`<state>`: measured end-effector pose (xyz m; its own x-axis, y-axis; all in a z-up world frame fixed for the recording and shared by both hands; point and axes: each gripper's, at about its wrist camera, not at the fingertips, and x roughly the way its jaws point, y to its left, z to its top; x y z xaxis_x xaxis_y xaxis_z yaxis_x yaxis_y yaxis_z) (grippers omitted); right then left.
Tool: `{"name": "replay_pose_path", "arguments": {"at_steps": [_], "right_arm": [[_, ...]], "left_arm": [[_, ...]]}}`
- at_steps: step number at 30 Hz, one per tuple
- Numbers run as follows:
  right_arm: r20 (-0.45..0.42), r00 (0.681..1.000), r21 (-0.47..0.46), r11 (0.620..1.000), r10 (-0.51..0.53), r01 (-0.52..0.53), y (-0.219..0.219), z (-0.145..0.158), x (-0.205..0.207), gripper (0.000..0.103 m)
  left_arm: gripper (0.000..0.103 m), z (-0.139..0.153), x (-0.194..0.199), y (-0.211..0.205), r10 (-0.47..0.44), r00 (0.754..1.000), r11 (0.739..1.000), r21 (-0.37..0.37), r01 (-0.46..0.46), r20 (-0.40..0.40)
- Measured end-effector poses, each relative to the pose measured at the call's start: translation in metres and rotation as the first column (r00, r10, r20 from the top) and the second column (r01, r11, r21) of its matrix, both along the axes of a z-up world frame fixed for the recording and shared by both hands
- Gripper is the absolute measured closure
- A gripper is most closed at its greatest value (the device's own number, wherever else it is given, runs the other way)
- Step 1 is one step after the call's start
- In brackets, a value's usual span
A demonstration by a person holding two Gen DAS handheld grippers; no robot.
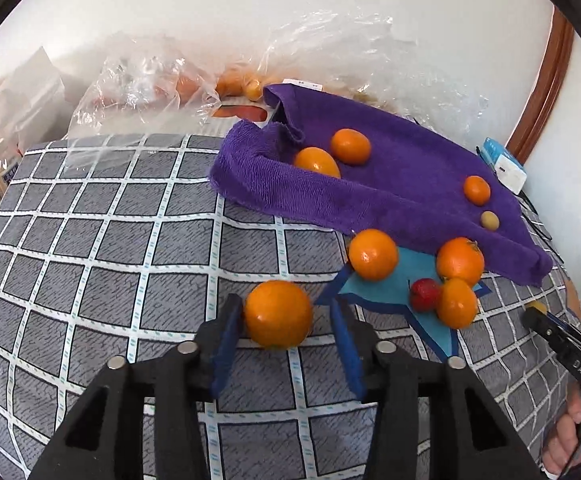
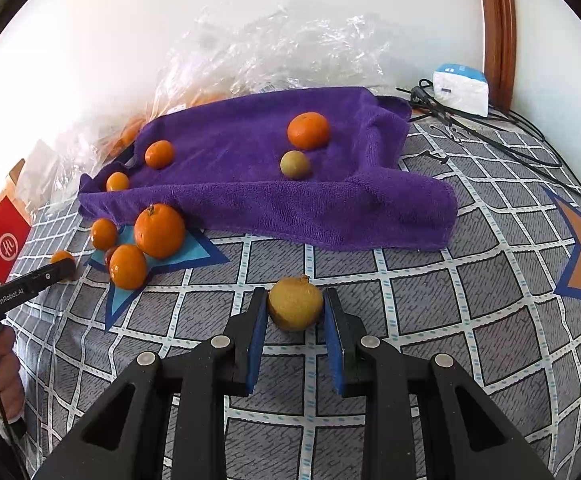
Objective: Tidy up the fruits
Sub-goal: 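Carry the oval orange over the towel with the left tool while the right tool carries the yellow-green fruit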
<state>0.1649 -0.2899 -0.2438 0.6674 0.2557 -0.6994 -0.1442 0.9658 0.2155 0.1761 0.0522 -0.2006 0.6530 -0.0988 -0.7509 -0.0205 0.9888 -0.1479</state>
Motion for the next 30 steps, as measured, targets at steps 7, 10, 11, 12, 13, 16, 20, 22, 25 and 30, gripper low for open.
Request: {"name": "replay_pose_path", "arguments": {"at_steps": [7, 10, 11, 12, 13, 16, 20, 22, 25, 30], "right_arm": [[-0.002, 1.0, 0.019, 1.0, -0.011, 0.011, -0.005, 0.0, -0.001, 0.076], [0.002, 1.0, 0.006, 1.0, -0.014, 0.014, -0.003, 0.0, 0.0, 0.076], [0.005, 1.0, 0.0, 1.0, -0.014, 0.014, -0.002, 0.001, -0.001, 0.076], [0.007, 1.0, -0.004, 1.0, -0.013, 0.013, -0.001, 0.001, -0.001, 0.076], [0.01, 1.0, -0.007, 1.0, -0.011, 0.012, 0.0, 0.001, -0.001, 0.076], [0.02, 1.0, -0.018, 1.0, -0.014, 0.014, 0.001, 0.002, -0.003, 0.076], [0.047, 0.999, -0.035, 0.999, -0.018, 0.02, 0.003, 0.004, -0.007, 0.076], [0.057, 0.998, -0.044, 0.999, -0.01, 0.013, 0.005, 0.006, -0.008, 0.076], [0.053, 0.999, -0.06, 0.998, -0.001, 0.004, 0.008, 0.006, -0.008, 0.076], [0.026, 1.0, -0.033, 0.999, -0.006, 0.007, 0.004, 0.004, -0.004, 0.076]], "left_arm": [[0.071, -0.004, -0.004, 0.004, 0.005, 1.0, 1.0, -0.027, -0.004, 0.019], [0.071, -0.005, -0.008, 0.012, 0.016, 1.0, 0.998, -0.06, -0.015, 0.025], [0.071, -0.005, -0.011, 0.014, 0.02, 0.999, 0.997, -0.071, -0.018, 0.029], [0.071, -0.005, -0.011, 0.017, 0.023, 0.999, 0.996, -0.087, -0.02, 0.032], [0.071, -0.005, -0.012, 0.019, 0.024, 0.999, 0.994, -0.104, -0.02, 0.035], [0.071, -0.005, -0.017, 0.023, 0.031, 0.998, 0.991, -0.129, -0.024, 0.052], [0.071, 0.003, -0.025, 0.02, 0.017, 0.993, 0.991, -0.136, 0.0, 0.12], [0.071, 0.008, -0.029, 0.018, 0.017, 0.989, 0.993, -0.115, 0.0, 0.147], [0.071, 0.013, -0.031, 0.016, 0.013, 0.985, 0.995, -0.1, 0.005, 0.173], [0.071, 0.016, -0.029, 0.019, 0.044, 0.982, 0.996, -0.089, -0.029, 0.183]]}}
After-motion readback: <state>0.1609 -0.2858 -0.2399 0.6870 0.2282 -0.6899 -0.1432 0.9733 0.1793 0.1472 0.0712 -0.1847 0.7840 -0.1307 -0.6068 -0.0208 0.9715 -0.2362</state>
